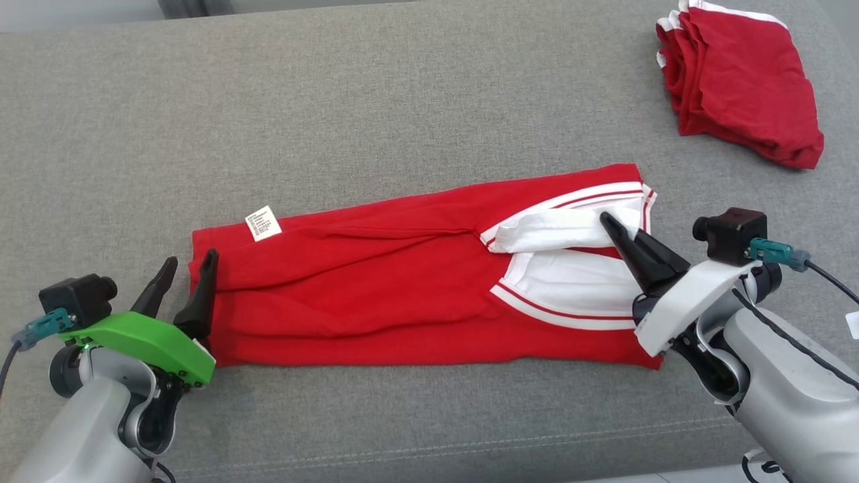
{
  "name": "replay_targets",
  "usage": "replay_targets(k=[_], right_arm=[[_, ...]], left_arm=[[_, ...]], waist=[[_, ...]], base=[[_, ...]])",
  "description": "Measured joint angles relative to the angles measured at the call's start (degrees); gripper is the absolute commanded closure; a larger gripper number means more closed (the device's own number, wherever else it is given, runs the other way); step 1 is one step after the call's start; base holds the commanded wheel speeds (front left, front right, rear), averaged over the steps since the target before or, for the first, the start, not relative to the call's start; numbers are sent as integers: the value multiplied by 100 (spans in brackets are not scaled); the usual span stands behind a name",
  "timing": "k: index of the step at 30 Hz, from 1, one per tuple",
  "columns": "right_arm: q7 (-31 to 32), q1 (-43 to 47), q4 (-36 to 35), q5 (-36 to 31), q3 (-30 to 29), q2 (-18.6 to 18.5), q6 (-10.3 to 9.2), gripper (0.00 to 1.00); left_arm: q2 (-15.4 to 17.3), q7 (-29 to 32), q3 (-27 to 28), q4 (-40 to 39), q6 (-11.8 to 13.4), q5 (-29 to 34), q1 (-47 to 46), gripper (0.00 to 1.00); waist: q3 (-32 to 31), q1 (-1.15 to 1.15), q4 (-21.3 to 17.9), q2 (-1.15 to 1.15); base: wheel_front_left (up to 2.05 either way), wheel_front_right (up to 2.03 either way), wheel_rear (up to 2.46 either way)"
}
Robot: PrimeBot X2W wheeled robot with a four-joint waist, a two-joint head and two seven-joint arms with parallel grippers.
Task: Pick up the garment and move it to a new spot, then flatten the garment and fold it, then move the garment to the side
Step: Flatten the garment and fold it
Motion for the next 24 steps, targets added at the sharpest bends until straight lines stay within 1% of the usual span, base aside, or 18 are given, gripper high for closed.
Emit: replay_targets(k=[8,14,16,17,19,20,21,22,24], right_arm=[[0,259,-289,51,-152,-44,0,100],[0,571,-364,54,-46,-89,0,100],[0,665,-333,55,-46,-118,0,84],[0,701,-313,55,-44,-135,0,82],[-1,759,-285,55,-46,-156,0,65],[0,770,-254,56,-55,-157,0,47],[0,776,-236,56,-57,-167,0,25],[0,788,-235,55,-63,-182,0,0],[0,834,-209,52,-57,-221,0,0]], left_arm=[[-18,0,220,-14,0,-58,34,0],[-100,0,311,-104,0,-68,143,0],[-129,-1,335,-137,0,-68,146,0],[-145,-1,349,-156,0,-68,149,0],[-170,0,382,-188,0,-67,174,0],[-177,-1,399,-204,0,-66,196,0],[-180,-1,410,-214,0,-65,217,0],[-182,-1,421,-224,0,-54,237,0],[-183,-1,441,-248,0,-30,268,0]], waist=[[-95,0,-18,0],[-144,0,-36,0],[-160,0,-41,0],[-167,0,-44,0],[-183,0,-49,0],[-191,0,-51,0],[-199,0,-52,0],[-208,0,-53,0],[-226,0,-53,0]], base=[[0,0,0],[0,0,0],[0,0,0],[0,0,0],[0,0,0],[0,0,0],[0,0,0],[0,0,0],[0,0,0]])
